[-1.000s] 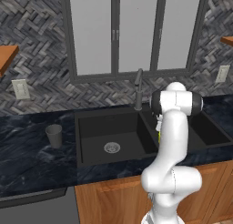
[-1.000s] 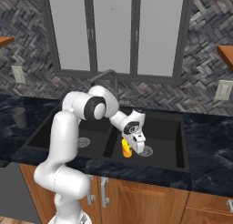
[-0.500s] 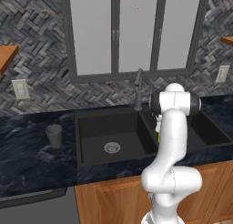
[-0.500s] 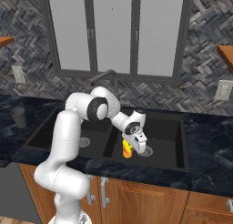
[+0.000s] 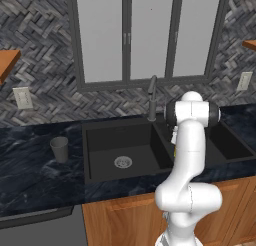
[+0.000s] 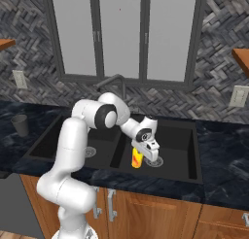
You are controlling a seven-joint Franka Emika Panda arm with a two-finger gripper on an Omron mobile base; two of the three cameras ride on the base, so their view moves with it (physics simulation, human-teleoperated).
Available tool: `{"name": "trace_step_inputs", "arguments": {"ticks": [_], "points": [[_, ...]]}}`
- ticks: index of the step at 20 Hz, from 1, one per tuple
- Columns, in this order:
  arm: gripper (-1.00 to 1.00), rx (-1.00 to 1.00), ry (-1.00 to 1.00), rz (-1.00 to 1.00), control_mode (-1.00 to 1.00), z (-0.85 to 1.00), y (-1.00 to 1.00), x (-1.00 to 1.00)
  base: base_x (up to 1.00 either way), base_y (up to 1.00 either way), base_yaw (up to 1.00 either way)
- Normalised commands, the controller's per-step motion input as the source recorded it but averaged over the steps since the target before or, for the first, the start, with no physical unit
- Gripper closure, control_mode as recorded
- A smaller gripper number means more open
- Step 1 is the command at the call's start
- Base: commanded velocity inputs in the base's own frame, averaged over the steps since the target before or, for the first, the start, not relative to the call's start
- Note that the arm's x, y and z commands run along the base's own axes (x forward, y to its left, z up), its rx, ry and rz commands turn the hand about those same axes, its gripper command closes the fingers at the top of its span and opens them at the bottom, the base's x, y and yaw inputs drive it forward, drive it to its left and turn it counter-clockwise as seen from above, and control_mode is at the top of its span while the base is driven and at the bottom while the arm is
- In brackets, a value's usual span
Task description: Move any existing items from the left basin to the right basin for drying. Then move the glass cup from the counter to the left basin of the sink for washing.
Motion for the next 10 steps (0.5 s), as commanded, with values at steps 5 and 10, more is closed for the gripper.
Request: {"name": "trace_step_inputs", "arguments": {"ticks": [5, 10], "points": [[-1.0, 0.0, 0.0, 0.02, -1.0, 0.05, 0.0, 0.0, 0.0, 0.0, 0.0], [-1.0, 0.0, 0.0, 0.0, -1.0, 0.13, 0.0, 0.0, 0.0, 0.0, 0.0]]}}
